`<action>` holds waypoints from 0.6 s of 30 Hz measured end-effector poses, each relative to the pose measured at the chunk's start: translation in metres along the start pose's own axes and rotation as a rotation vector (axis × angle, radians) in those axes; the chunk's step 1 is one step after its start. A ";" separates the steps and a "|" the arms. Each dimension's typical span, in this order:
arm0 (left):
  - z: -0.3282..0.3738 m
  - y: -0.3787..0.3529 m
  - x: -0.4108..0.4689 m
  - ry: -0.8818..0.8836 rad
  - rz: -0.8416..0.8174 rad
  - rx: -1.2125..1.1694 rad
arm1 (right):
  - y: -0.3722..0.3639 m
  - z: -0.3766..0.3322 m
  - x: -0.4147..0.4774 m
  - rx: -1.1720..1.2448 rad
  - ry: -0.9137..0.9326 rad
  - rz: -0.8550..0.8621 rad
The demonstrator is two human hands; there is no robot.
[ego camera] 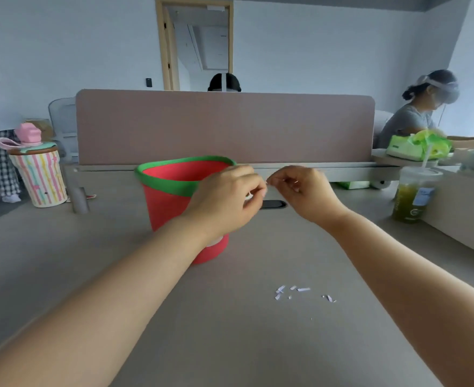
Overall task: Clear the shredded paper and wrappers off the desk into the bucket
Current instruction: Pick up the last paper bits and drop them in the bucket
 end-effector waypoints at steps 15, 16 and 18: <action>0.034 -0.112 -0.054 0.151 -0.893 -0.355 | 0.044 0.064 -0.122 -0.022 -0.446 -0.700; 0.033 -0.114 -0.055 0.168 -0.873 -0.378 | 0.042 0.065 -0.124 -0.019 -0.446 -0.679; 0.033 -0.115 -0.058 0.190 -0.835 -0.416 | 0.037 0.067 -0.125 -0.027 -0.446 -0.638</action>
Point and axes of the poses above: each hand's wrist, its own x-axis towards the middle knuckle, its own y-axis out of the back of the hand, z = x × y, the point moved 2 cm from there along x, towards the middle knuckle, and after that the axes turned 6 degrees about x, right-handed, at the moved point
